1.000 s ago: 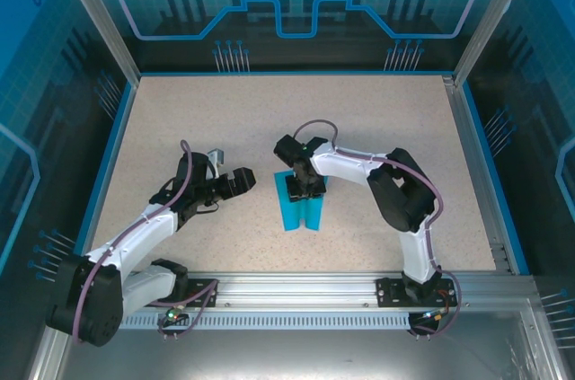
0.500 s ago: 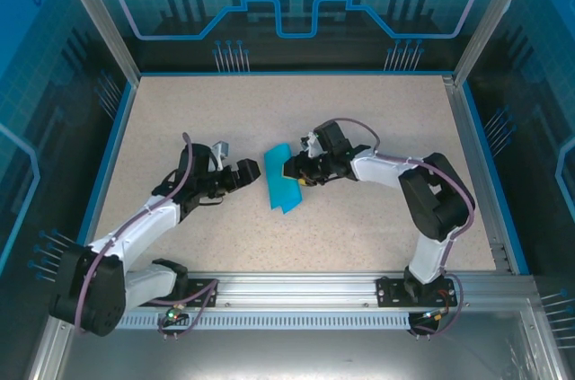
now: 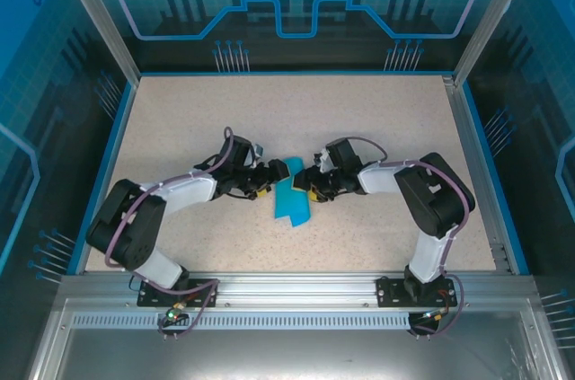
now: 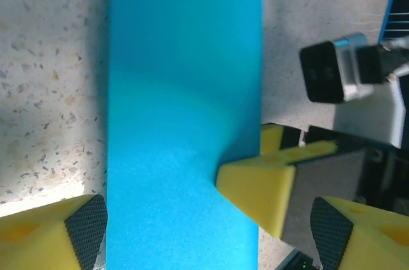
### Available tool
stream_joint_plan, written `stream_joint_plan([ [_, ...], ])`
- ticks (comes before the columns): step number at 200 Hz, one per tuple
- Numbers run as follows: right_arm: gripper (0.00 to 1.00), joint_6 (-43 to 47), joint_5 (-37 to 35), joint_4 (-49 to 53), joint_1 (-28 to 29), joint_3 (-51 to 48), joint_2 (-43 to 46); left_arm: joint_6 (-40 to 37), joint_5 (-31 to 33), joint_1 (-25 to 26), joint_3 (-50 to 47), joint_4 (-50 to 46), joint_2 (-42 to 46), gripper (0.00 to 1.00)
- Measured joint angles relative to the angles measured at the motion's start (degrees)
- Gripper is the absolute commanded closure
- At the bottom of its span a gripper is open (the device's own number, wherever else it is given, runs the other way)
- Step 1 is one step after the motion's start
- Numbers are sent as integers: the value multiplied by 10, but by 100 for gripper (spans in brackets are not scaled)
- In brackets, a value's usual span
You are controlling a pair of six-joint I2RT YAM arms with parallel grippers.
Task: Fold a paper plane with a square sheet of paper (pick it up from the middle)
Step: Fold the square sheet of paper in half at the center of the table.
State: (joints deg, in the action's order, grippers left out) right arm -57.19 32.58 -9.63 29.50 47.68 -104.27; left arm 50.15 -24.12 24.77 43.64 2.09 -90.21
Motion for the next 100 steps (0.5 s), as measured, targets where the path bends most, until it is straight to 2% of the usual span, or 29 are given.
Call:
stream_joint_plan([
  [22,29,-3,-1,-3,-2,-6,12,37,-1,2,0,22,-24,14],
  [67,34,5,-6,21,-22,-18,34,57,-1,18,2,30,-36,18],
  [100,36,31,-4,55,-36,-18,41,67,-2,22,3,31,-36,36],
])
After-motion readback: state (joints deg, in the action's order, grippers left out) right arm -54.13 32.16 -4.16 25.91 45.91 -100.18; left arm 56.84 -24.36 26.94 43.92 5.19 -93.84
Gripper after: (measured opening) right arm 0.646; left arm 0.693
